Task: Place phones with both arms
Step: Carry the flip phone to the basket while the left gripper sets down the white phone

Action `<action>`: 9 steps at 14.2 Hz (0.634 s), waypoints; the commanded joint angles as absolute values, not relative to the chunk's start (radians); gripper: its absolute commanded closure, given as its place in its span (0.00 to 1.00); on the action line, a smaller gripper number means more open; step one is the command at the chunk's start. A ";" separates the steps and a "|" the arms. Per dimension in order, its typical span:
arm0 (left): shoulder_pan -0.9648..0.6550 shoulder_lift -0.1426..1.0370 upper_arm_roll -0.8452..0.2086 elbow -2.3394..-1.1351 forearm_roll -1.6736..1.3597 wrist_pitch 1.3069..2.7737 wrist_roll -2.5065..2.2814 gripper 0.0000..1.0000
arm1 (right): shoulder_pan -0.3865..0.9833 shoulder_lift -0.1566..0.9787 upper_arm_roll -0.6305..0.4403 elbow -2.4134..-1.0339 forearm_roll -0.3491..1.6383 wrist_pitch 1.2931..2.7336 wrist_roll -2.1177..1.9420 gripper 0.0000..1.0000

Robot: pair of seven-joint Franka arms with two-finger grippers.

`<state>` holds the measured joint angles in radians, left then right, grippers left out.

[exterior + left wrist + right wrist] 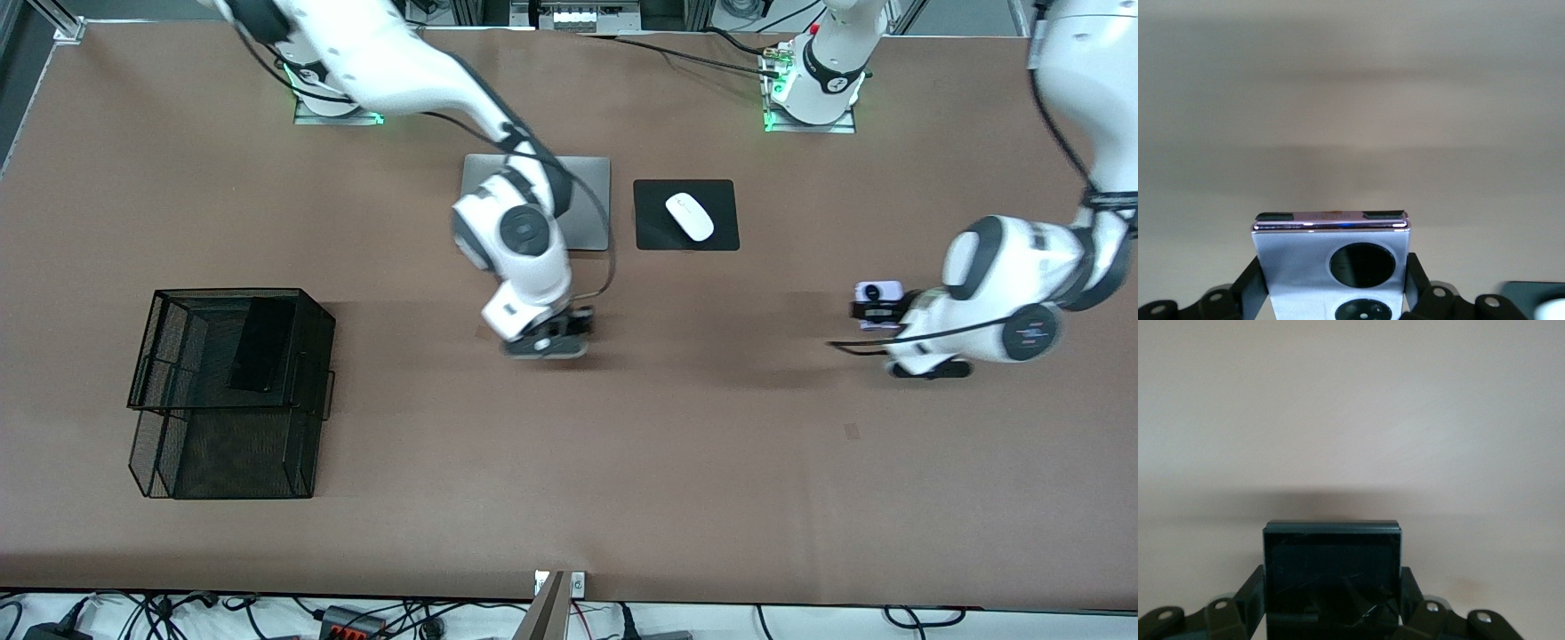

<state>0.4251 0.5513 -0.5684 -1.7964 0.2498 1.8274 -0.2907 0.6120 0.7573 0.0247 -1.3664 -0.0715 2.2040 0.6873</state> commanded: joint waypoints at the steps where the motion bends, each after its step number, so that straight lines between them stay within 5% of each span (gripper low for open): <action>1: 0.290 0.630 -0.560 -1.741 0.104 1.822 -0.389 0.66 | 0.456 0.628 0.031 -1.410 -0.089 2.035 0.573 0.92; 5: 0.077 0.704 -0.558 -1.701 -0.095 2.042 -0.472 0.66 | 0.199 0.560 0.032 -1.410 -0.078 1.824 0.301 0.92; 9: -0.110 0.837 -0.554 -1.628 -0.140 2.313 -0.541 0.65 | -0.015 0.554 0.032 -1.422 -0.075 1.769 0.028 0.92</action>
